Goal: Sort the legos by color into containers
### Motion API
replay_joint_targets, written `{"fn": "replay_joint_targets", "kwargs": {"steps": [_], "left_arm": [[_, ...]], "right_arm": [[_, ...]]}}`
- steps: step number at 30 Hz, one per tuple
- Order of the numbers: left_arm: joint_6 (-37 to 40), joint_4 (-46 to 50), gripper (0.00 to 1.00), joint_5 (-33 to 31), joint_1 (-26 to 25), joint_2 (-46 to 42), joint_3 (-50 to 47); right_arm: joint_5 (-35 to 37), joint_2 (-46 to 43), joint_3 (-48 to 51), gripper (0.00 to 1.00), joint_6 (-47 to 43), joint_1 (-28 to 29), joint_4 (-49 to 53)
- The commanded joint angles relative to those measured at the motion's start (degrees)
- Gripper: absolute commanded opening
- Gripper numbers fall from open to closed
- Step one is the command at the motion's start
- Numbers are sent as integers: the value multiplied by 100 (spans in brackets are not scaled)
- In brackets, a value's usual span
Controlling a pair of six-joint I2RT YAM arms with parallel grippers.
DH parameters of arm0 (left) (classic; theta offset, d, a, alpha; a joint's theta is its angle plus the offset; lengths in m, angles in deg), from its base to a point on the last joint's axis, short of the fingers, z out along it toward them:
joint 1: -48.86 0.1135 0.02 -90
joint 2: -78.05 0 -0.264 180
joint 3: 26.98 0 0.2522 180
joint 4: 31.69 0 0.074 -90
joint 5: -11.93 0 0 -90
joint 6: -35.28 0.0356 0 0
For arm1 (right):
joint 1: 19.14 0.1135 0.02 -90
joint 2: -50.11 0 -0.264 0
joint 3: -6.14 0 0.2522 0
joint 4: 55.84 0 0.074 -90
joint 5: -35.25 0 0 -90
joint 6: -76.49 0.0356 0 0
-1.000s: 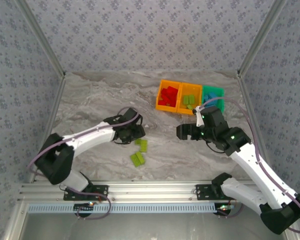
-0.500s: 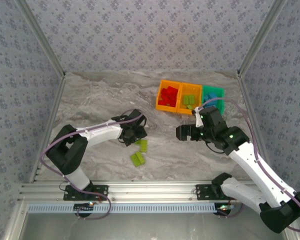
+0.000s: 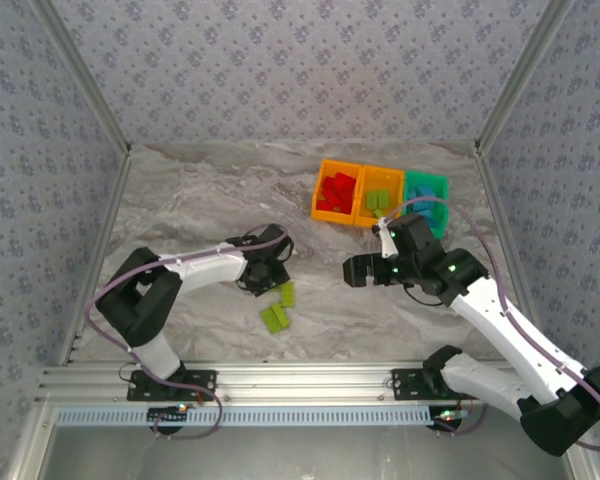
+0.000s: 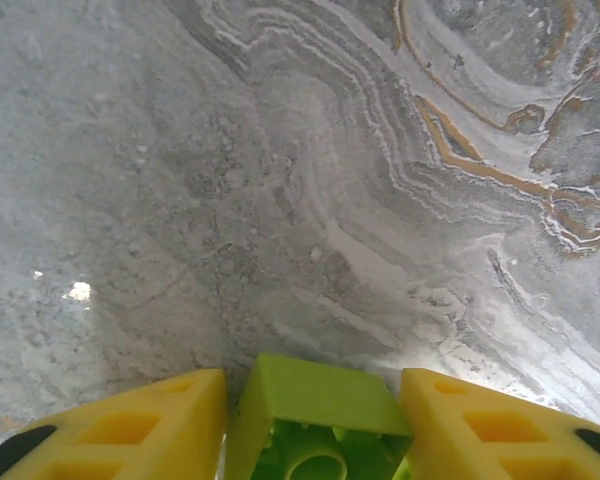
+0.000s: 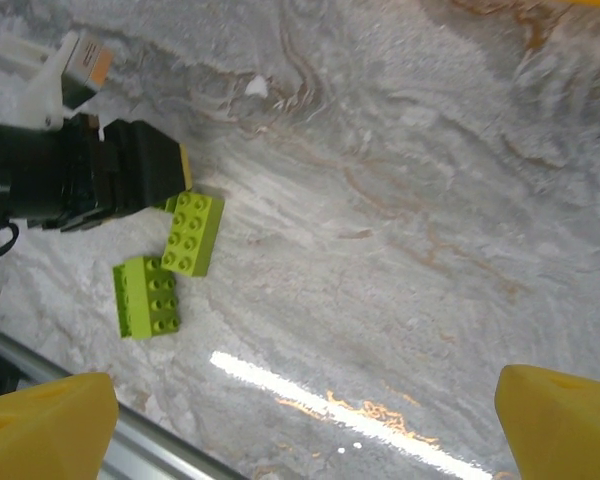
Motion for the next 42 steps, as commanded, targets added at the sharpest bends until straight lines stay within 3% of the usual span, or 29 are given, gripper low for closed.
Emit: {"fn": "replay_joint_targets", "kwargs": {"steps": [1,5,9,15,22,26,31,33,36,39,42], "left_arm": [[-313,137,44,119,-48,141,-25],[-173,200,35,52,-48,51,90],[156,387,30,-144,-54,-189,459],[1085,438,27,-706,-396,-222,1756],[2620,-399,24,-1085,-961,1409,4182],[3350,-1135,23,-1312,-1039,2572,5456],[4036,-734,24,-1813,-998,4141,7691],[4235,-544,27,-1873,-968,4673,8498],[4311,-18,53,-1773,-913,5320,9778],[4356,336,55,-1739,-897,5453,10328],[4513,425,54,-1610,-901,5068,10005]], "right_arm": [[-312,122,-268,100,-20,231,213],[-830,399,-346,99,-189,487,136],[-826,435,-387,100,-251,550,35],[93,-128,-624,100,-102,389,-60],[1856,-1025,-724,100,386,249,171],[2137,-1359,-689,100,552,215,400],[2172,-1521,-680,100,676,207,766],[2208,-1600,-615,100,708,209,810],[2235,-1674,-566,100,721,198,884],[2279,-1709,-550,100,725,204,960],[2288,-1709,-519,100,738,202,980]]}}
